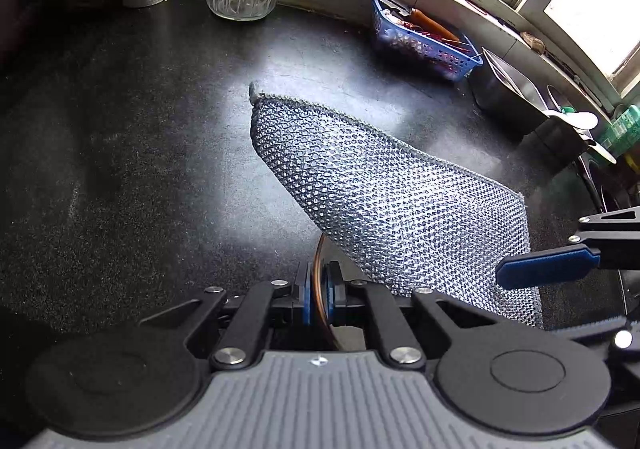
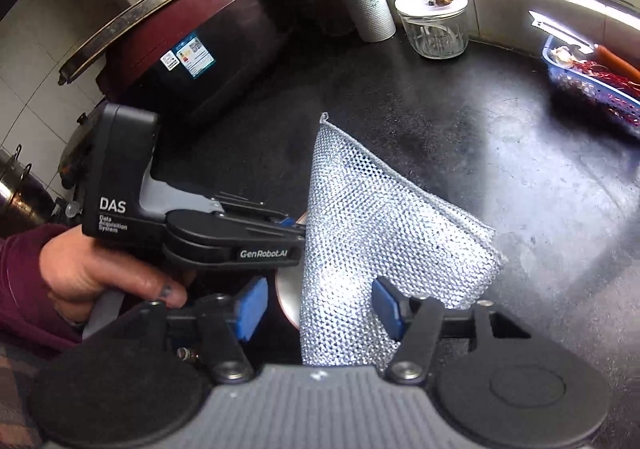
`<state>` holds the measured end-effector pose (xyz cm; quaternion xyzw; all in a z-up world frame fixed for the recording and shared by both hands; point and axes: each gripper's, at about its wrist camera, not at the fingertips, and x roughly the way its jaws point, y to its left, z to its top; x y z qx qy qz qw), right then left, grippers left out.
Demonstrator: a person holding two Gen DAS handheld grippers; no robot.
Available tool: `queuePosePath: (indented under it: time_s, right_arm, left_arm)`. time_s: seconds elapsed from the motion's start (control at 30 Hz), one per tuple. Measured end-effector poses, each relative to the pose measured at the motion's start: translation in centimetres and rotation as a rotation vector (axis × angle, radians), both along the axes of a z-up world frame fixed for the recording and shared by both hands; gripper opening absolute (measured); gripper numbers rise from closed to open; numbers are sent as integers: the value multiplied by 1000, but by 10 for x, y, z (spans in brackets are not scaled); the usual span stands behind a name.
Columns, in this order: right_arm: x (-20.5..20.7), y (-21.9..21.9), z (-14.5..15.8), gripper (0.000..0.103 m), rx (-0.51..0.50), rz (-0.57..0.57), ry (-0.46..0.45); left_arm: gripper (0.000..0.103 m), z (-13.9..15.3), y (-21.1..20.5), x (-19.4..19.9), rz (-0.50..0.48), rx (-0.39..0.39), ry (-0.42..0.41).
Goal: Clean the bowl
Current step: 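Lift the mesh cloth with the right gripper toward the bowl held by the left gripper, then press the mesh cloth into the bowl with the right gripper while the left gripper holds the rim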
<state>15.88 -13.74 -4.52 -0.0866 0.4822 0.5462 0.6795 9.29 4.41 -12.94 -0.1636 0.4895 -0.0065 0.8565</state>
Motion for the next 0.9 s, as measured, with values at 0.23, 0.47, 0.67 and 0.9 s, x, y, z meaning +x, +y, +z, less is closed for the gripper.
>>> queuePosePath:
  time_s: [0.23,0.47,0.67,0.9]
  right_arm:
    - [7,8,3,35,-4,-30,-110]
    - [4,36,-28,28,-100,21,-175]
    - [6,44,-42,25,-148,45,-171]
    - [14,49,-50,21,-164,47,-144]
  left_arm:
    - [7,0,0,0,-7,3,-1]
    - [7,0,2,1,-17,4,1]
    - [7,0,2,2,-40,11,4]
    - [8,3,1,4,-93,10,24]
